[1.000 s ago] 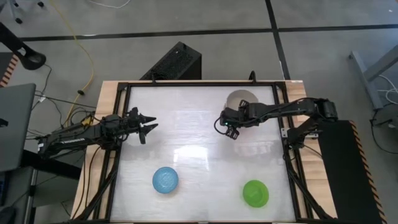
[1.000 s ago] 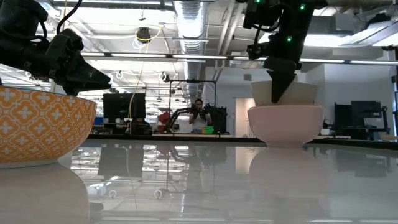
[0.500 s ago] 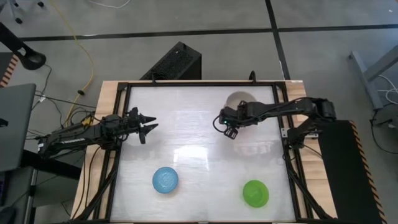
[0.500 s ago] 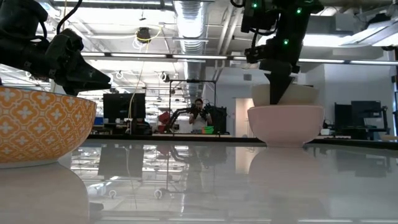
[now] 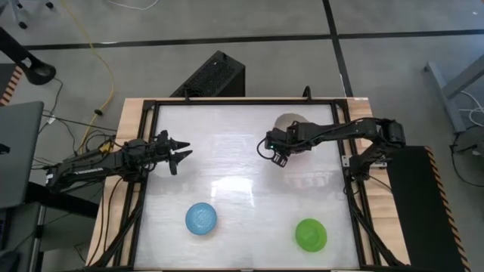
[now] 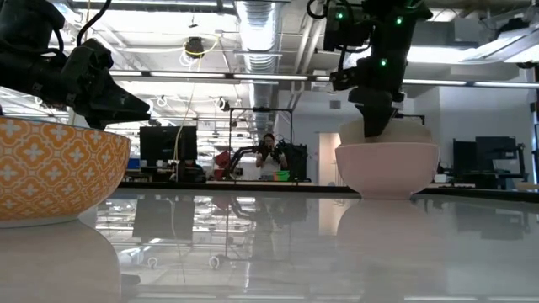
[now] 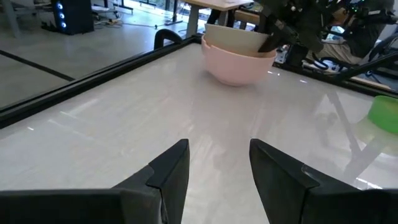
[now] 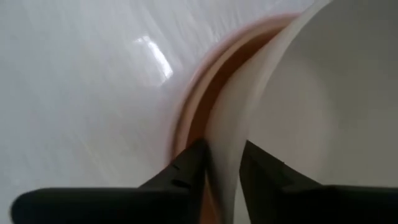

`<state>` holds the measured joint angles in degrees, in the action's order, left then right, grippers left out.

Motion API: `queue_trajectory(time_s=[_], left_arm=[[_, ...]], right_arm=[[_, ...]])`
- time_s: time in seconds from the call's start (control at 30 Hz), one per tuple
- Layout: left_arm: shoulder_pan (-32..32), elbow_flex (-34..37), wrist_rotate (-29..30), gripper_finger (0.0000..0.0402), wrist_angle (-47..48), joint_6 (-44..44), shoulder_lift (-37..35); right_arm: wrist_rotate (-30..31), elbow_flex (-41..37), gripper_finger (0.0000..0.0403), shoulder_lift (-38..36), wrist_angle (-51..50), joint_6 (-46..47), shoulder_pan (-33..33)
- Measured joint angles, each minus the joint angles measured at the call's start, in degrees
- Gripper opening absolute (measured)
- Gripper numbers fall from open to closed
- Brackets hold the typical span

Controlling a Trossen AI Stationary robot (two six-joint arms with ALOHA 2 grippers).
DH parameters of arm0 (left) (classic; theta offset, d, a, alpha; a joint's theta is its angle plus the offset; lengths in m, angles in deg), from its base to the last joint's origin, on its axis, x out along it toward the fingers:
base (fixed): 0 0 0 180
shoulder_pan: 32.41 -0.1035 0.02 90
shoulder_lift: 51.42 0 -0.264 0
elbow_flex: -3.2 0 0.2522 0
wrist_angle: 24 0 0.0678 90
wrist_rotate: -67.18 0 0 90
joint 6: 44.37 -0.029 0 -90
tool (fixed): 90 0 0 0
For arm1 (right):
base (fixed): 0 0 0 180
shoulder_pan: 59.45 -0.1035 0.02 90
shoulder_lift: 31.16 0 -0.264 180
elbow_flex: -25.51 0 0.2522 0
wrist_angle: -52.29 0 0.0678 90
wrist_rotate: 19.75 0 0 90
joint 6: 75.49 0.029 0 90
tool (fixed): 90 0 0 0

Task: Nest bowls inside each other
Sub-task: Stack the gray bowl on top of the pink bowl

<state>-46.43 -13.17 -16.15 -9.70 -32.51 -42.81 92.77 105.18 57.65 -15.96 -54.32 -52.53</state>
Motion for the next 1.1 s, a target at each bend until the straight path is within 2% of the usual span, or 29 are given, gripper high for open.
queue_trajectory(time_s=[0.23,0.4,0.5,0.67,0.77,0.93,1.1], left_arm=[[0.00,0.01,0.00,0.0158,0.00,0.00,0.01],[0.00,0.00,0.02,0.0158,0.00,0.00,-0.01],[0.00,0.02,0.00,0.0158,0.00,0.00,0.00],[0.00,0.01,0.00,0.0158,0.00,-0.01,0.00],[0.00,0.00,0.00,0.0158,0.00,-0.02,0.01],[0.00,0.02,0.00,0.0158,0.00,-0.01,0.01],[0.00,0.01,0.00,0.0158,0.00,0.00,0.00]], right_arm=[[-0.01,4.10,0.0151,0.13,-6.19,-0.02,-0.13],[-0.06,6.64,0.0161,0.13,-9.84,-0.62,-0.15],[-0.13,7.01,0.0144,0.13,-11.48,-1.96,-0.18],[-3.05,6.99,0.0084,0.15,-12.47,-2.12,-0.15],[-4.55,6.99,0.0062,0.15,-12.34,-1.36,-0.15],[-4.59,6.99,0.0063,0.15,-12.37,0.22,-0.15],[-4.09,6.99,0.0097,0.15,-12.38,0.26,-0.15]])
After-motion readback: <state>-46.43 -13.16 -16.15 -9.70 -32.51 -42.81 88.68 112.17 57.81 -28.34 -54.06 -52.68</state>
